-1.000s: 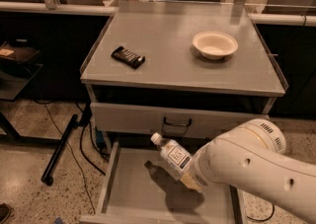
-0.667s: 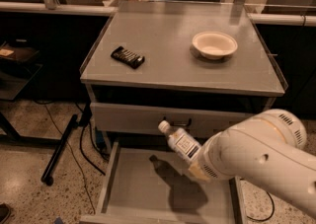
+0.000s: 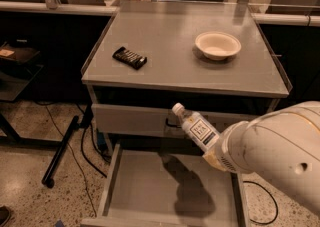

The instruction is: Pick blue plastic bottle from middle drawer and place on counter

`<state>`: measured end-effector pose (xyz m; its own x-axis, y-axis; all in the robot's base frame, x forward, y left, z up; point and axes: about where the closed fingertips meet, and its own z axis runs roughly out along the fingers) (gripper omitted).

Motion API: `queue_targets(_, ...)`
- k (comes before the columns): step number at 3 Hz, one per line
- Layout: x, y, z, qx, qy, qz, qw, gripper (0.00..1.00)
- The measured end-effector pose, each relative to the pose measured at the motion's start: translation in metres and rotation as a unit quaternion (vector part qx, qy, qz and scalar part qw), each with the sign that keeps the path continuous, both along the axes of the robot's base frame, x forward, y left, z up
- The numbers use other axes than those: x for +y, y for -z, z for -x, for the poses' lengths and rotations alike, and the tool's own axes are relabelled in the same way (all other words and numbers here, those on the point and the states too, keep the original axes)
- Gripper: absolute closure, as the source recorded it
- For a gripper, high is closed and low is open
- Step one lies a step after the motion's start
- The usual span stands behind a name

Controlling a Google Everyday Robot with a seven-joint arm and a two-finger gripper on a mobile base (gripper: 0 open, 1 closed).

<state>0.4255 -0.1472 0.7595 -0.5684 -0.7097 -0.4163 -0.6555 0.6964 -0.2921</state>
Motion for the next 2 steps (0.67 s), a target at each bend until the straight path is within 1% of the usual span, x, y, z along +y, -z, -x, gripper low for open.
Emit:
queue_targets(1, -0.0001, -0.0001, 0.0, 0.0, 0.0, 0.0, 1.0, 1.0)
queue_targets(2, -0.009, -0.0041, -0.0076, -0.004, 0.022, -0.01, 0.9997, 1.0)
